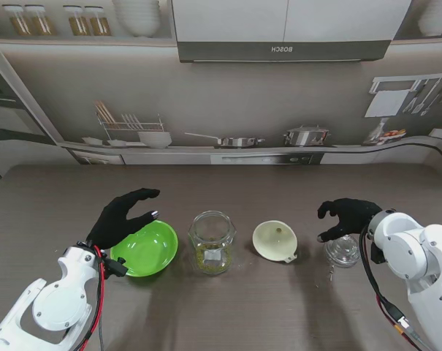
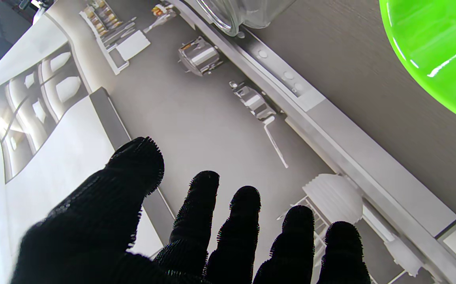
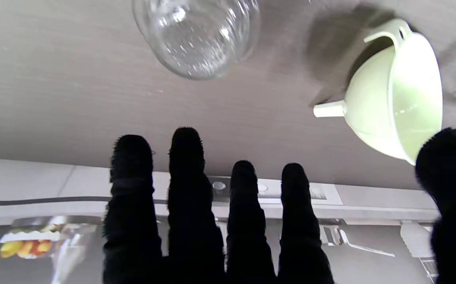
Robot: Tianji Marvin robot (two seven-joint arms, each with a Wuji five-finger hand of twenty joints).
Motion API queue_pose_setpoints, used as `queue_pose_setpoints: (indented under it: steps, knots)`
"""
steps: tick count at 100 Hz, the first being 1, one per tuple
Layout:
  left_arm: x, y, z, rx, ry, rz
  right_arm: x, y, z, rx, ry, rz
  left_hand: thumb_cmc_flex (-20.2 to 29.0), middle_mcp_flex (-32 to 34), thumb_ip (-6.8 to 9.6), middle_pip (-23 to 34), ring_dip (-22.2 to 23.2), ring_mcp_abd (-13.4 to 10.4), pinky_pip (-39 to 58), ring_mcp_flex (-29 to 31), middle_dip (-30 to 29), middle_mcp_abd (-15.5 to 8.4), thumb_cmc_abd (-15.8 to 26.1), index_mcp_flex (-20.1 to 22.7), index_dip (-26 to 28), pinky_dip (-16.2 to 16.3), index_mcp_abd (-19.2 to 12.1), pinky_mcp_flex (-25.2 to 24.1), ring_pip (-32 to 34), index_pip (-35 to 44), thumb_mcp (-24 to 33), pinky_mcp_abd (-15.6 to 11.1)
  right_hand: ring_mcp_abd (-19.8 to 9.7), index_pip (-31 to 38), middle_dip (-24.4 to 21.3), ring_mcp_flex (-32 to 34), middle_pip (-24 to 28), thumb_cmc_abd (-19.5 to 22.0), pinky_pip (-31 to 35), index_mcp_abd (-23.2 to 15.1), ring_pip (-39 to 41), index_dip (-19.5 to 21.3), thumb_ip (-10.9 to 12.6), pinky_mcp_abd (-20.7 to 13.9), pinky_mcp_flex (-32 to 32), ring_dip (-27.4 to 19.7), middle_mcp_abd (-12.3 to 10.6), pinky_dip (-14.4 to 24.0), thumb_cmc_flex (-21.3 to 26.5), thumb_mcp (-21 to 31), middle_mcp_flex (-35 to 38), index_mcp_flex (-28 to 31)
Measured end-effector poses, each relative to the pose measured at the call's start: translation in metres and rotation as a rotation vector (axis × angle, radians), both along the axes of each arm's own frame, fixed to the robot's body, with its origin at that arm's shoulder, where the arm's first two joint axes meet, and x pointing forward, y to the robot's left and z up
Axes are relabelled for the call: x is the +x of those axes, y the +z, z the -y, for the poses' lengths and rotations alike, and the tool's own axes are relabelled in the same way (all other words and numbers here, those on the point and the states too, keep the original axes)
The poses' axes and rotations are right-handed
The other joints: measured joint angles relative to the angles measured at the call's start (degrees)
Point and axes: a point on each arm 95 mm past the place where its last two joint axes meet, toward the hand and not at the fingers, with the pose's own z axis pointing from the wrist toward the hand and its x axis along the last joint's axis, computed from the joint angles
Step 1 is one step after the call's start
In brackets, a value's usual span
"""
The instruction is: Pour mung beans into a glass jar with a funnel
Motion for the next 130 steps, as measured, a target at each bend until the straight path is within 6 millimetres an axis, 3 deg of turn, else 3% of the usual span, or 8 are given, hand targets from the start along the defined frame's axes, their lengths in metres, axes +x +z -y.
queue_pose_setpoints:
  steps: [67,130]
  knots:
    - [0.000,-0.004,0.003,0.008,-0.009,-0.022,-0.024,-0.039,0.027,-0.060,-0.045,0.014,0.0,0.0,0.00,0.0,0.0,0.0,0.0,0.0,0.0,0.0,0.0,0.0,0.0,0.0,0.0,-0.3,-0.2,0.0,0.0,0.0,-1.1,-2.0,1.7,0.0,3.4,-2.5,2.5,-0.4,5.7,3.5,0.8,0.0,1.5,3.4,1.0,1.6,2.1,0.0,-3.9,-3.9]
    - [0.001,-0.005,0.005,0.017,-0.016,-0.035,-0.026,-0.057,0.039,-0.071,-0.097,-0.068,0.0,0.0,0.00,0.0,0.0,0.0,0.0,0.0,-0.5,0.0,0.7,0.0,0.0,0.0,0.0,-0.3,-0.2,0.0,-0.1,-0.1,-1.2,-4.9,1.7,0.0,3.6,-4.2,4.0,-1.0,8.4,6.4,1.8,0.0,2.7,5.4,6.2,3.1,3.6,0.5,-8.6,-6.6]
